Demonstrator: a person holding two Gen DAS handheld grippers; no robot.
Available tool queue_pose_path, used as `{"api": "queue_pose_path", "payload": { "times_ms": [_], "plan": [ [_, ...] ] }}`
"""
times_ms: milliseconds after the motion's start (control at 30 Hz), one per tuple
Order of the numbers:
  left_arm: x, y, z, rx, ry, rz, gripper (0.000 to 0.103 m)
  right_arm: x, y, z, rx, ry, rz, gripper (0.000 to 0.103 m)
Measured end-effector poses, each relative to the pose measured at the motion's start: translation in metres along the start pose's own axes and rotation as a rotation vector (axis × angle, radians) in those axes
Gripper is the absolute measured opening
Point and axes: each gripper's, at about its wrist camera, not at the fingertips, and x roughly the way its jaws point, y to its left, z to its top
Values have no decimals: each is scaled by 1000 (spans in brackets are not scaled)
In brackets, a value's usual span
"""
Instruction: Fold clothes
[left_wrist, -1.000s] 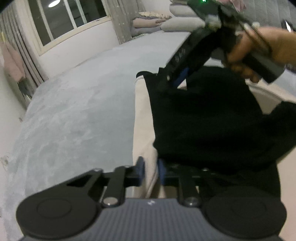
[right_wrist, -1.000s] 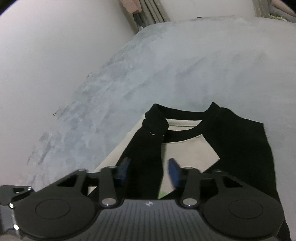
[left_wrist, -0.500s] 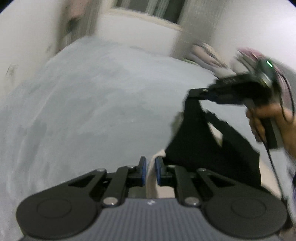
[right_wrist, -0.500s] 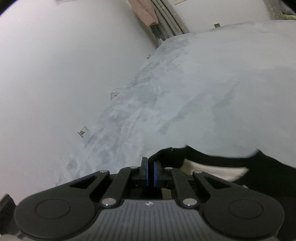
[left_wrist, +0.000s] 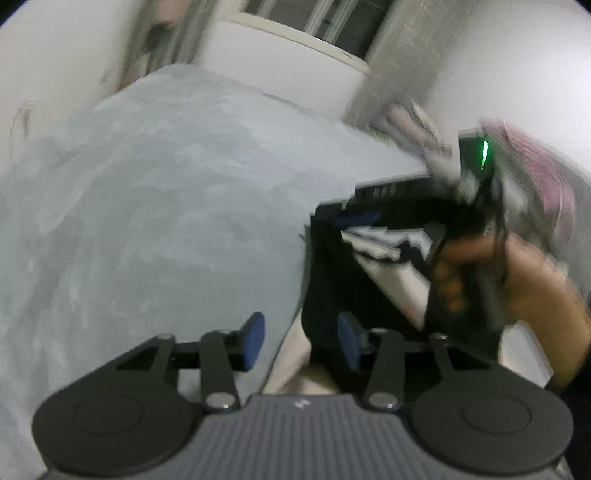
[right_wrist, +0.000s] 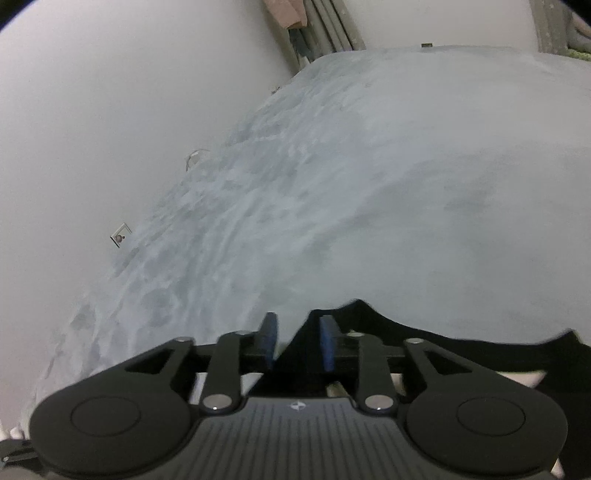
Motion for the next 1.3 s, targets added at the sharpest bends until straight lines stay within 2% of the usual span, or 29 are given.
{"api": "queue_pose_path", "payload": {
  "times_ms": [33, 100, 233, 367, 467, 500, 533, 567, 700, 767, 833, 900, 967, 1000, 1067, 1133, 1200, 1300],
  "plan": [
    [1, -6, -4, 45, 12, 11, 50, -3, 0, -1, -15, 5, 4, 49],
    [2, -19, -11, 135, 37, 33, 52, -13, 0, -5, -48, 17, 12, 53],
    [12, -43, -19, 339, 58, 127, 55, -21, -13, -16, -51, 47, 12, 54],
    [19, -48, -28, 410, 67, 137, 51, -12, -23, -22, -33, 64, 51, 54],
    [23, -37, -27, 366, 62, 128, 27, -7, -21, -25, -47, 65, 84, 50],
    [27, -34, -25, 341, 53, 130, 21, -5, -18, -24, -57, 63, 91, 32],
    [26, -29, -21, 300, 40, 121, 19, -5, -15, -23, -70, 61, 95, 7],
    [24, -25, -18, 259, 26, 112, 17, -7, -11, -23, -86, 60, 93, 5],
    [16, -7, -9, 130, -5, 77, 15, -5, 6, -20, -161, 58, 52, 4],
    [14, 3, -8, 64, -4, 69, 13, 2, 6, -20, -152, 79, 23, 5],
    [10, 16, -5, 0, -7, 97, 6, 10, 4, -22, -127, 102, 5, 14],
    [5, 32, -3, -69, -14, 122, 2, 9, 3, -22, -105, 87, 50, 21],
    [-3, 49, -2, -127, -33, 97, 2, 7, 7, -21, -106, 71, 79, 17],
    [-6, 50, -1, -135, -42, 67, 2, 6, 10, -18, -101, 62, 94, 9],
    [-13, 52, -1, -151, -58, 6, 5, 5, 14, -11, -73, 41, 124, 7],
    [-18, 43, 1, -107, -64, 10, 17, 6, 16, -5, -50, 22, 110, 7],
    [-18, 27, 0, -13, -47, 25, 39, 9, 17, -3, -41, 22, 70, 7],
    [-5, 3, -7, 123, 18, 34, 53, 0, 17, -10, -58, 22, 45, 8]
  ]
}}
